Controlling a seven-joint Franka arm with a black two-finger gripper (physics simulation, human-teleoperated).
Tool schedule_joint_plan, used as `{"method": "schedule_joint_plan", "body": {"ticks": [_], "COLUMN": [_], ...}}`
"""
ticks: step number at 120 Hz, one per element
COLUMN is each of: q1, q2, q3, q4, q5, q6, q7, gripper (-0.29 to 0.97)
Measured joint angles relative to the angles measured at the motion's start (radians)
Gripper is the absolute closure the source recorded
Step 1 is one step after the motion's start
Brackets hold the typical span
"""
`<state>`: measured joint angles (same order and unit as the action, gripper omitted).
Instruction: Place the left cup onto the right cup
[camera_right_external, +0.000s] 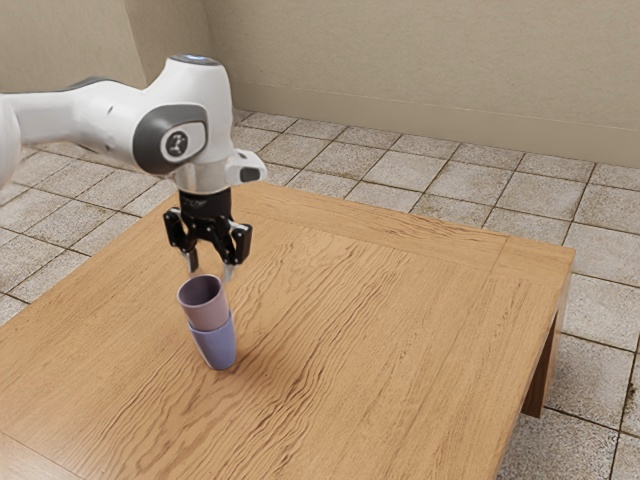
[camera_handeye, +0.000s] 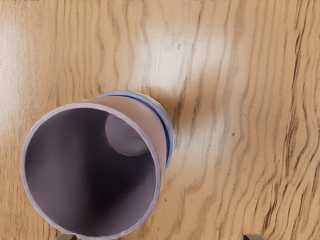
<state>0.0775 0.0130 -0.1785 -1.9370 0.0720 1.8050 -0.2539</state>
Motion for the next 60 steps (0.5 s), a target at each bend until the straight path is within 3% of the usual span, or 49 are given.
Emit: {"method": "schedule_joint_plan", "body": {"ticks": [24, 60], "q1": [-0.018, -0.085], "q2": [-0.011, -0.008], "q3": [0.005, 0.051], "q4": [0.032, 0.091], "q5": [-0.001, -0.001], "q6": [-0.031, -0.083], "q7": [0.003, 0.018], "gripper": [0.09, 0.02]}}
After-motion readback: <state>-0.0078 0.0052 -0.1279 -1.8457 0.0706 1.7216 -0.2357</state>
